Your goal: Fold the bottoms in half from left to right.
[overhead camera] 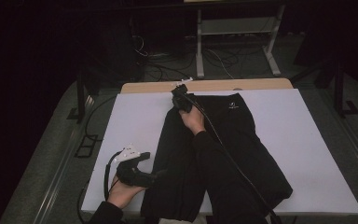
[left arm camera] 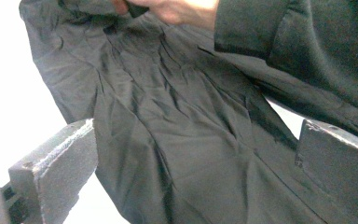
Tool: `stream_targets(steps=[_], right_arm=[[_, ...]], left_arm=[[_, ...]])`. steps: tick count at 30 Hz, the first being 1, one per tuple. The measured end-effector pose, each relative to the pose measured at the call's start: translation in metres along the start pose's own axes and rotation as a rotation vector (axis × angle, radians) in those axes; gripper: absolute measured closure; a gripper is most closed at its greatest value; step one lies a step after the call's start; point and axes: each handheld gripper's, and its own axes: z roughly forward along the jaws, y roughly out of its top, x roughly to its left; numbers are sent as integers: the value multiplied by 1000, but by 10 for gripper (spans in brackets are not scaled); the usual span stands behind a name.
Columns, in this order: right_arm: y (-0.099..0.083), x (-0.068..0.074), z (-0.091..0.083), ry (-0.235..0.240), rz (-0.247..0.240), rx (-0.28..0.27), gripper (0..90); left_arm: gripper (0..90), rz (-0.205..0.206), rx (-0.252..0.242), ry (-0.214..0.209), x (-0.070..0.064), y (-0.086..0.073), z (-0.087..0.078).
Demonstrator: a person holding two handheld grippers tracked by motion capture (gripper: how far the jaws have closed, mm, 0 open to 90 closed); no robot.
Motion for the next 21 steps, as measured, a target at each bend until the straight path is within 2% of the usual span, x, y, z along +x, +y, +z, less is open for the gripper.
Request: stream_targets(steps=[9, 21], right_arm=[[0, 0, -8, -3, -4, -14, 854], [-4, 0, -12, -1, -2, -15, 854]], left_arm=[[0, -2, 38, -4, -4, -5, -6], [0, -3, 112, -8, 0, -15, -13]])
